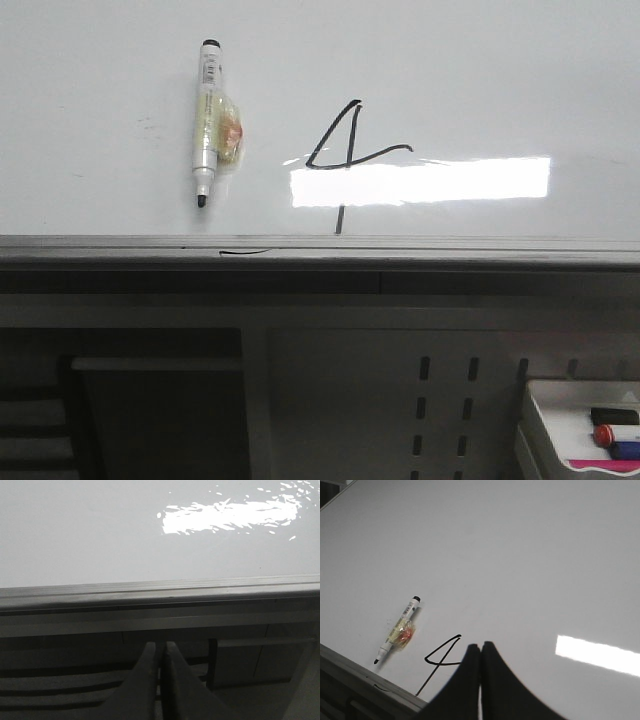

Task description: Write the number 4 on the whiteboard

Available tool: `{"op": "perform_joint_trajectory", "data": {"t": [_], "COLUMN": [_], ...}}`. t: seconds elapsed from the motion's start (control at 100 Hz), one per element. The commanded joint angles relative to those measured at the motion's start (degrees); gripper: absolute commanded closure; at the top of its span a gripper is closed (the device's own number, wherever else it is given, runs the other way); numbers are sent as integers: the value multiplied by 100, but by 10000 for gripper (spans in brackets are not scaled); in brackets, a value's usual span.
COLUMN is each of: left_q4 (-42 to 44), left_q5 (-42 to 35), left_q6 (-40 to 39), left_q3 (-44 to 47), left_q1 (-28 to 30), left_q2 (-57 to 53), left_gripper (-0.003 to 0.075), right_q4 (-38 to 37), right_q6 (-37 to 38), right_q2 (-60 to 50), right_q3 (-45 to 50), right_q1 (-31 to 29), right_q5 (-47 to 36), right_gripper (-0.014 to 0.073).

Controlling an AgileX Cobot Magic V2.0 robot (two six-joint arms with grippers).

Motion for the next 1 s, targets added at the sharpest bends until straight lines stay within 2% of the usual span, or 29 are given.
{"op": "perform_joint_trajectory", "data": {"t": [0.0,0.11,0.16,0.19,0.25,0.35,0.39,0.43,0.53,0.62,0.65,0.83,0.99], "left_q4": [-22,-22,-22,-22,-22,-22,-22,-22,-22,-22,-22,-34,-44], "left_q5": [-306,-306,-306,-306,-306,-306,-306,-306,-306,-306,-306,-306,-331], "left_q6": [-52,-52,-52,-52,-52,-52,-52,-52,-52,-52,-52,-52,-52], "left_q3": [198,198,198,198,198,198,198,198,198,198,198,198,198], "left_q1": [24,24,24,24,24,24,24,24,24,24,24,24,24], "left_q2": [-134,-134,-134,-134,-134,-134,-134,-134,-134,-134,-134,-134,-134], "left_gripper": [741,741,741,741,741,741,741,741,741,741,741,741,741], "right_q4": [1,-13,-331,-740,-1743,-4482,-4991,-5167,-5167,-5177,-5212,-5307,-5307], "right_q6": [-5,-5,97,430,1884,4926,5897,6343,6379,6379,6379,6379,6366], "right_q2": [63,73,73,73,73,85,85,85,49,-90,-188,-794,-771], "right_q3": [-144,31,148,224,398,638,707,780,1029,1265,1237,1249,1249], "right_q1": [-21,-38,-107,-180,-433,-1087,-1444,-1757,-2551,-2910,-2936,-2948,-2948], "right_q5": [-365,-393,-378,-393,-305,-132,-25,65,100,265,701,1834,1985], "right_gripper": [659,659,659,659,659,659,659,659,659,659,659,659,659]}}
